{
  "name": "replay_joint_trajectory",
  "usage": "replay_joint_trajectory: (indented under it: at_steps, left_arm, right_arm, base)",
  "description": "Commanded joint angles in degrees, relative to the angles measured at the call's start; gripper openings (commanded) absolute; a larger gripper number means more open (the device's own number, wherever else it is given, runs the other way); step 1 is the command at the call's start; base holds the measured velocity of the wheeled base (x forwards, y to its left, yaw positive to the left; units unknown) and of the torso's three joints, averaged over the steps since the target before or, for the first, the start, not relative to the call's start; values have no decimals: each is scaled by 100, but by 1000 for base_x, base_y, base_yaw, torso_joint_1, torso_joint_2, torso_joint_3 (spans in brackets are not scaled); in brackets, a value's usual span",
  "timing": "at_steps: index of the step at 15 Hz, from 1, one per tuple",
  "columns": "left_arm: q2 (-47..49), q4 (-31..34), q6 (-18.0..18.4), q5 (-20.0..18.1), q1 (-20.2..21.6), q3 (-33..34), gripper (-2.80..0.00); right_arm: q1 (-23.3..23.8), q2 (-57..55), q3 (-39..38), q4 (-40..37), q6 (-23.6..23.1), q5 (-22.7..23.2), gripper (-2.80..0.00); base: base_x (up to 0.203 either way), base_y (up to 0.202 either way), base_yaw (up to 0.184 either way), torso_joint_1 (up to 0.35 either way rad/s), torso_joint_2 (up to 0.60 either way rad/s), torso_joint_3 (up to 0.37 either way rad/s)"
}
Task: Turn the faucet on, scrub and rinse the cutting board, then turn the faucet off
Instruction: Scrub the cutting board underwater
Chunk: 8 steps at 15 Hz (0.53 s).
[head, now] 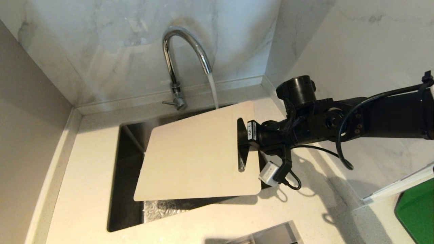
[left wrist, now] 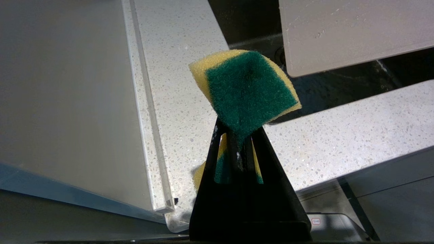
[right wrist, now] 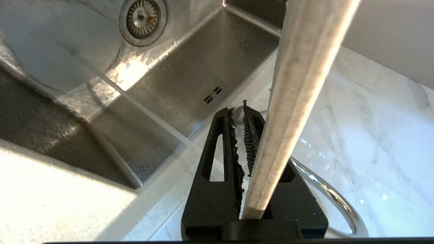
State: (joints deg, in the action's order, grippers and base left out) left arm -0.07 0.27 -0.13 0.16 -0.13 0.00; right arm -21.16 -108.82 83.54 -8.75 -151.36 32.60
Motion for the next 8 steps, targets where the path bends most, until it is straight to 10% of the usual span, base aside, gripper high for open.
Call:
replay_joint_trajectory:
  at_steps: [1,8]
  left_arm:
    - [-1,8,-4,2,5,18,-280]
    - [-1,1,-4,2,-3,18,-280]
  right_arm:
    - [-2,54,-48,-4,-87,79,-280]
    - [-11,54,-102,5,-87,124,-280]
  base:
    - [0,0,0,0,0,0]
    - [0,0,0,0,0,0]
